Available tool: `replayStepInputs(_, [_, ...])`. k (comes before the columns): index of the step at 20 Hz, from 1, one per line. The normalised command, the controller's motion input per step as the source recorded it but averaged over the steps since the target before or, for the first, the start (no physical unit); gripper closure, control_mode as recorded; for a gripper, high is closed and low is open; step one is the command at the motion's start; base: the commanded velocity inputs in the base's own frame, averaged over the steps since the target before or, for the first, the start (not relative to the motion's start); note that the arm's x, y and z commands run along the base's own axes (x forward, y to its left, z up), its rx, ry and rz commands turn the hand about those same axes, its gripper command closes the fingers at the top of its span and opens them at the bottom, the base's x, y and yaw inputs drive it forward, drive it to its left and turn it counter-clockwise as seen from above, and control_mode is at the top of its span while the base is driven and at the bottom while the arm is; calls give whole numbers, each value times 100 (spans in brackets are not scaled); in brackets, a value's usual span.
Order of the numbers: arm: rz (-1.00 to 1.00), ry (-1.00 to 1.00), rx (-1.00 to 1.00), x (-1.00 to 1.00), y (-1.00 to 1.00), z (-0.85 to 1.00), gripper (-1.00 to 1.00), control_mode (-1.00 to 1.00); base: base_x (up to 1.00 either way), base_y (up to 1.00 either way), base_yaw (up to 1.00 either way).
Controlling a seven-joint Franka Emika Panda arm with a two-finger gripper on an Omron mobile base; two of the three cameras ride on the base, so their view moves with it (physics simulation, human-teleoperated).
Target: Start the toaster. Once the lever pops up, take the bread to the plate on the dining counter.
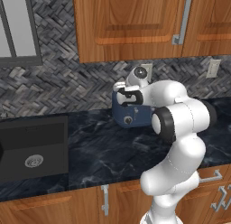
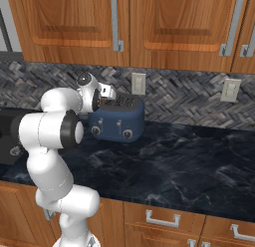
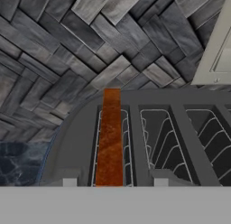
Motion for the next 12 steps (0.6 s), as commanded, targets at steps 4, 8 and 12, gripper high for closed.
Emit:
replayStepInputs(4, [0,0,0,0,0,0,100,-100,0,0,0])
replayStepInputs(8, [0,0,0,0,0,0,100,-100,0,0,0])
replayStepInputs(12, [0,0,0,0,0,0,100,-100,0,0,0])
